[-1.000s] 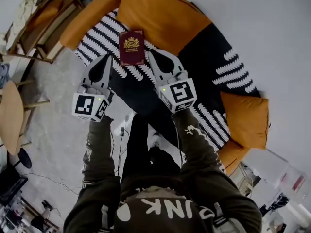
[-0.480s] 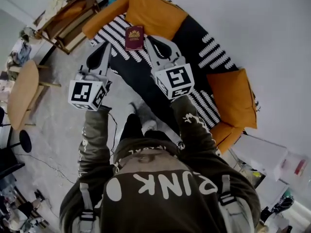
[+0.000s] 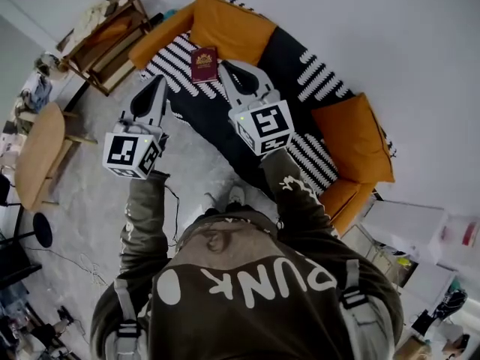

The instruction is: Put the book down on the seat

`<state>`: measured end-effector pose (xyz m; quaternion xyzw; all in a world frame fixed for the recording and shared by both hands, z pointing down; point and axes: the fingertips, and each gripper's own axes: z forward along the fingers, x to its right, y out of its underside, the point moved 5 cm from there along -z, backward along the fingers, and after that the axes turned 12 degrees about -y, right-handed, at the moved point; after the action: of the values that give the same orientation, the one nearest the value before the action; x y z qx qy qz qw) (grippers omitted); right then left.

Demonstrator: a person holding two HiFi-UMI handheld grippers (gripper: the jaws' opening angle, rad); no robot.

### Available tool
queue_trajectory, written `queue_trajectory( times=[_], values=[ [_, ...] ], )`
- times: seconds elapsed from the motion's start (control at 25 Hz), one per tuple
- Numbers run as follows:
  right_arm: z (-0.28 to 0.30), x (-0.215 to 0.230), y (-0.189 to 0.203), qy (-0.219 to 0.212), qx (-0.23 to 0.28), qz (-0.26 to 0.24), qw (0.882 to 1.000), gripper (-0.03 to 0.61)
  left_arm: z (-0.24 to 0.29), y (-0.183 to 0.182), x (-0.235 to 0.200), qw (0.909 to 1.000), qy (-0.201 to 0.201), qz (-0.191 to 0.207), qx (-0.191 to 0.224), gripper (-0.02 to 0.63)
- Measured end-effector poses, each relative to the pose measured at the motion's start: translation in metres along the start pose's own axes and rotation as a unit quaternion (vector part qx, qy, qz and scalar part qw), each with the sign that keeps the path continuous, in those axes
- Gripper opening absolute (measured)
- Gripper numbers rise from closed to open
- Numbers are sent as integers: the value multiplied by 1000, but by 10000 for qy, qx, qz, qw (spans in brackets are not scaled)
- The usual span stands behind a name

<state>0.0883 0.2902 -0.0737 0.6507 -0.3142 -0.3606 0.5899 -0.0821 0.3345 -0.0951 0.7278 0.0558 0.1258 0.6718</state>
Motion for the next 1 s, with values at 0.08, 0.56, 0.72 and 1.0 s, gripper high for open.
queue_trajectory(
  times=[0.08, 0.56, 0.72, 1.0],
  values=[
    [3, -9, -2, -6, -27, -25, 10000, 9, -7, -2, -4, 10000, 41, 3, 20, 3],
    [16, -35, -7, 50, -92, -99, 9999, 9, -27, -1, -28, 9999, 86, -76, 99, 3],
    [11, -37, -8, 58, -87, -119, 9999, 9, -29, -2, -26, 9999, 70, -75, 110, 3],
    [21, -37, -5, 55, -74, -123, 9999, 9, -24, 3, -34, 9999, 78, -105, 86, 3]
  ],
)
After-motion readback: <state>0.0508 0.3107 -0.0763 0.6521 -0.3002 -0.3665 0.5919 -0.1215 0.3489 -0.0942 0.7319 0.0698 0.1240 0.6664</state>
